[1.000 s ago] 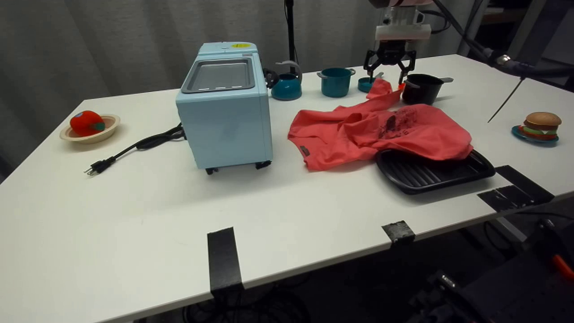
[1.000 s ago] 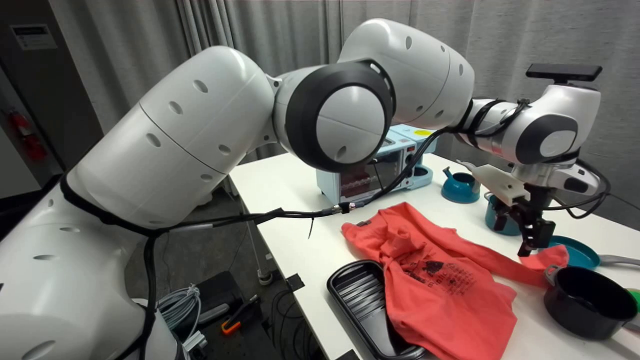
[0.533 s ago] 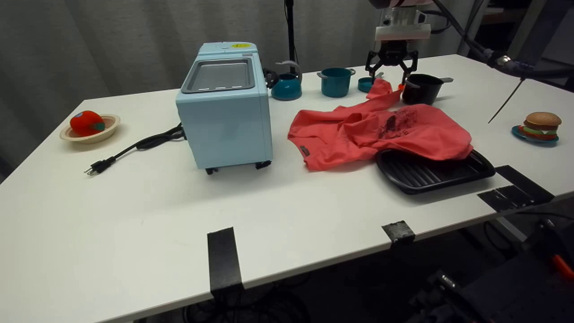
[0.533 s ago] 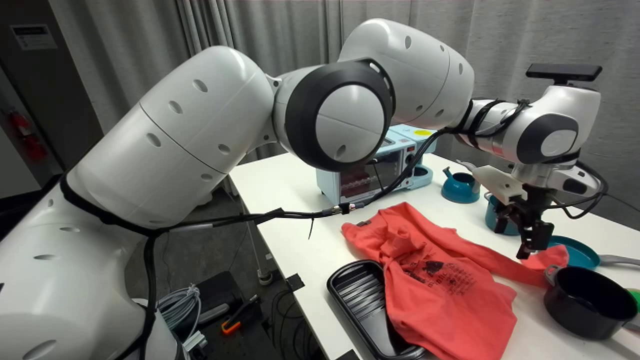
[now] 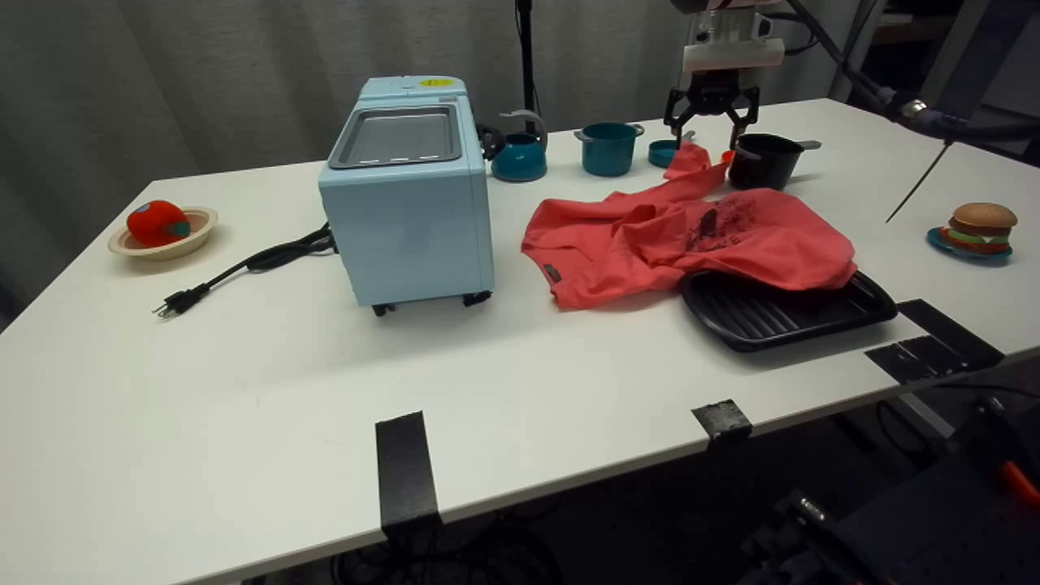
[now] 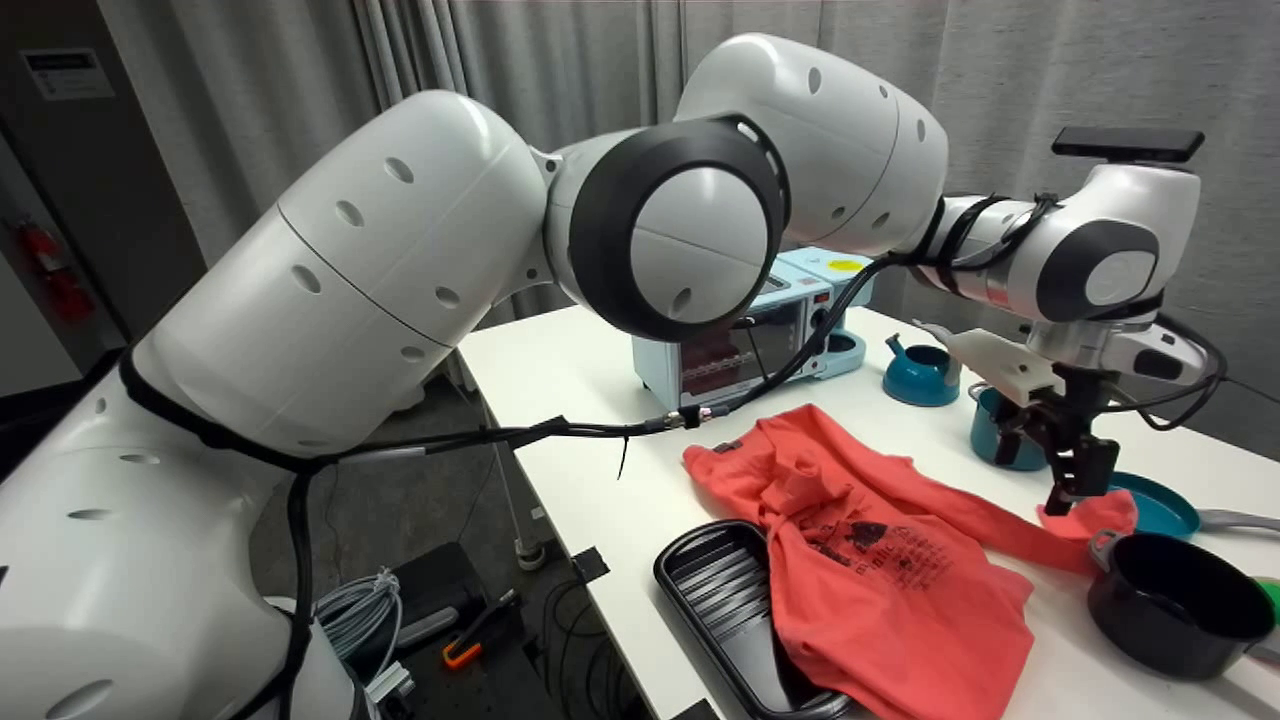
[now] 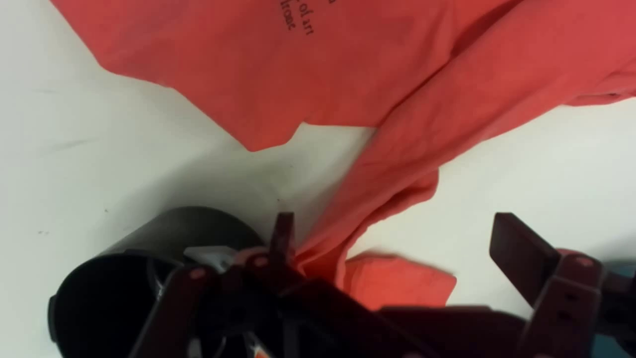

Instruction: Fold the sweatshirt on the table

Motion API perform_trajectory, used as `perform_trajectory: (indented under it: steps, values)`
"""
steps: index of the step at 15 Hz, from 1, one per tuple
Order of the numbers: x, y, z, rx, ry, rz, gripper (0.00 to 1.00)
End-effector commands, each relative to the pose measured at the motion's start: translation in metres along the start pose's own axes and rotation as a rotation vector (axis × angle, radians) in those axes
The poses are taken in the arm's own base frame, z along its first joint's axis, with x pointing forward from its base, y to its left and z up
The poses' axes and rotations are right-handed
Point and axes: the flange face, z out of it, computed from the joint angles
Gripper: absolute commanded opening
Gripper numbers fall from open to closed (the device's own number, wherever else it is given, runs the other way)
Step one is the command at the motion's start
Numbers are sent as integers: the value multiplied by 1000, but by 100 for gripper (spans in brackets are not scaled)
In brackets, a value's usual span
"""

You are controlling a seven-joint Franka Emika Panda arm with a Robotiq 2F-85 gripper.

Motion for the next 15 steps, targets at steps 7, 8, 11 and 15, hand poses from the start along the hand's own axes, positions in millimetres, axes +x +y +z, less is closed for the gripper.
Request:
perform_trajectory:
  steps: [7,8,11,15]
  values:
    - [-58,34,-50,-14,-172,-317,100]
    - [-70,42,-59,-23,-201,-351,100]
    - [-82,45,-68,-21,-176,-318,100]
    - [-75,46,-67,-17,-190,-317,100]
